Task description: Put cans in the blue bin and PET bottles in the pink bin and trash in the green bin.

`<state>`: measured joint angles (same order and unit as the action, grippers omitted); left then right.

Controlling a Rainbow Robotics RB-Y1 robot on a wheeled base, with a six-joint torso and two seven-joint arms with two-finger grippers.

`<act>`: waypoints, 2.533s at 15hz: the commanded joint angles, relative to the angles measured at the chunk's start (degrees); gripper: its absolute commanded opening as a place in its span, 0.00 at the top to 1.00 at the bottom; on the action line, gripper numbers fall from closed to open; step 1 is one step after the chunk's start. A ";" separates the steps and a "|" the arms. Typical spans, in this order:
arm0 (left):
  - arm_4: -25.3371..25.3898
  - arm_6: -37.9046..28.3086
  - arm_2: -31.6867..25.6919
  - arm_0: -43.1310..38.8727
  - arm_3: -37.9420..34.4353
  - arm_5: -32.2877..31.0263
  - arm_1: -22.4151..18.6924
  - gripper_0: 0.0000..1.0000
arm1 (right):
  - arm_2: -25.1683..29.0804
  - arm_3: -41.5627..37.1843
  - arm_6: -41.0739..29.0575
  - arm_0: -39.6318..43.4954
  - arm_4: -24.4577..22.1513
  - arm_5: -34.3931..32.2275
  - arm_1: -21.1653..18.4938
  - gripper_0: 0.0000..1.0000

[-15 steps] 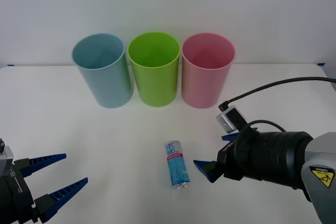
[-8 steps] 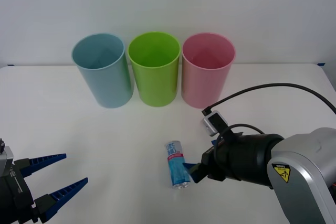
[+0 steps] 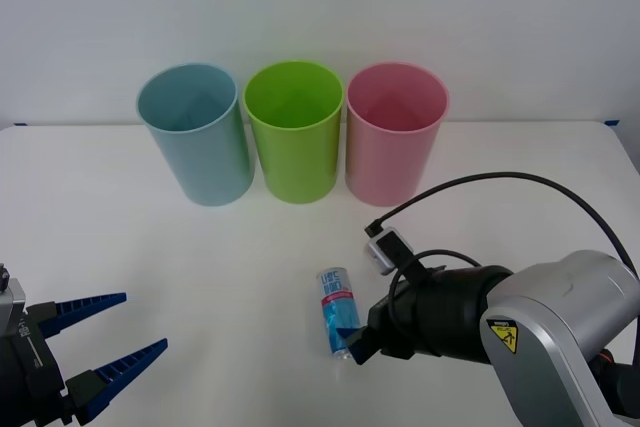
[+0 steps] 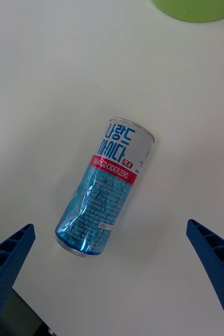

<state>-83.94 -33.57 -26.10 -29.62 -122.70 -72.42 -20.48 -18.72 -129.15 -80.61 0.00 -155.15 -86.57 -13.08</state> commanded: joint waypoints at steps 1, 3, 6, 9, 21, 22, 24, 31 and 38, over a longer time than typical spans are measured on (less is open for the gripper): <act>0.00 0.00 0.00 0.00 0.00 0.00 0.00 0.00 | -0.09 2.15 0.72 -0.97 0.02 0.17 -0.02 0.00; 0.00 0.00 0.00 0.00 0.00 0.00 0.00 0.00 | -0.44 3.99 0.90 -1.15 0.02 2.10 0.07 0.00; 0.00 0.00 0.00 0.00 0.00 0.00 0.00 0.00 | -1.76 8.12 0.90 -2.02 0.02 5.36 0.25 0.00; 0.00 0.00 0.00 0.00 0.00 0.00 0.00 0.00 | -2.37 11.29 0.90 -2.55 0.02 7.47 1.48 0.00; 0.00 0.00 0.00 0.00 0.00 0.00 0.00 0.00 | -5.27 21.66 0.90 -5.89 0.02 15.64 2.71 0.00; 0.00 0.00 0.00 0.00 0.00 0.00 0.00 0.00 | -5.36 22.45 0.90 -6.07 0.02 15.99 3.15 0.00; 0.00 0.00 0.00 0.00 0.00 0.00 0.00 0.00 | -5.63 23.77 0.90 -6.51 0.02 16.78 3.85 0.00; 0.00 0.00 0.00 0.00 0.00 0.00 0.00 0.00 | -5.71 24.21 4.15 -6.51 -0.07 17.40 3.50 1.00; 0.00 0.00 0.00 0.00 0.00 0.00 0.00 0.00 | -5.80 24.21 6.52 -6.42 0.02 17.92 2.88 1.00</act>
<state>-83.94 -33.57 -26.10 -29.62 -122.70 -72.42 -20.48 -24.52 -104.94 -74.31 -6.50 -155.13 -68.63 -10.17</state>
